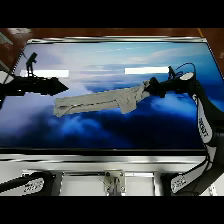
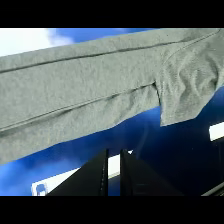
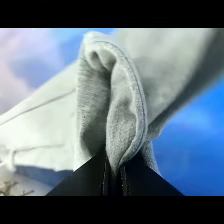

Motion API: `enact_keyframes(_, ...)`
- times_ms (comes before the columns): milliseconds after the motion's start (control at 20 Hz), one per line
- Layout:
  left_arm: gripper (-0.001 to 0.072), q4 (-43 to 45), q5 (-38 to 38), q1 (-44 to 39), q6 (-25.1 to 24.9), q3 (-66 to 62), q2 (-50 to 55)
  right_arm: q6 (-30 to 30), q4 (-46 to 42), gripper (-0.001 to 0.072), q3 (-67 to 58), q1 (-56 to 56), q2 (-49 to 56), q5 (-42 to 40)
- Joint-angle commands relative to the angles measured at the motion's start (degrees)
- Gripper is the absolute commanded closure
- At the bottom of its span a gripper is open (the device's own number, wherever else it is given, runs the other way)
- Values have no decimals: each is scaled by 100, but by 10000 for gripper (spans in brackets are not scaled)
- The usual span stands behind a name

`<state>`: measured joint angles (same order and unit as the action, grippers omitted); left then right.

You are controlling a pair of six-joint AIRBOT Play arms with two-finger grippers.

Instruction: Fold the shirts.

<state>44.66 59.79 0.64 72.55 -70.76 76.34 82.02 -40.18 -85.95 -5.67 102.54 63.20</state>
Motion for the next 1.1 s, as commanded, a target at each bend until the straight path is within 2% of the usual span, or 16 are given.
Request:
enact_keyframes(0, 582, -22, -1169, -970, 57, 146, 398, 92, -28, 649, -4, 9, -890, 883)
enact_keyframes(100, 612, -201, -1453, -1547, 125, 144, 782, 243, -413, 649, -4, 7, -1460, 1307)
enact_keyframes(150, 672, -354, -1593, -1816, 125, 144, 968, 345, -673, 649, -4, 7, -1718, 1491)
enact_keyframes(300, 671, -1014, -1882, -2494, 125, 144, 1458, 691, -1340, 649, -4, 9, -2435, 2037)
enact_keyframes(450, 672, -1853, -2229, -3150, 125, 144, 1897, 793, -1486, 649, -4, 7, -2975, 2234)
enact_keyframes(550, 672, -2736, -2699, -3641, 122, 140, 2199, 800, -1486, 649, -4, 9, -3246, 2236)
enact_keyframes(650, 672, -3668, -2693, -4074, 103, 140, 2441, 872, -1486, 649, -4, 7, -3423, 2236)
enact_keyframes(750, 673, -4347, -2662, -4422, -227, 140, 2588, 977, -1486, 649, -4, 33, -3499, 2249)
enact_keyframes(900, 675, -4769, -2601, -4391, -328, 140, 2669, 1038, -1692, 649, 2, 374, -3497, 2229)
enact_keyframes(1000, 677, -4745, -2186, -4061, -918, 153, 2540, 1158, -2173, 649, 2, 828, -3495, 2135)
enact_keyframes(1050, 678, -4634, -2100, -3845, -1047, 199, 2354, 1266, -2455, 649, 2, 1078, -3491, 2015)
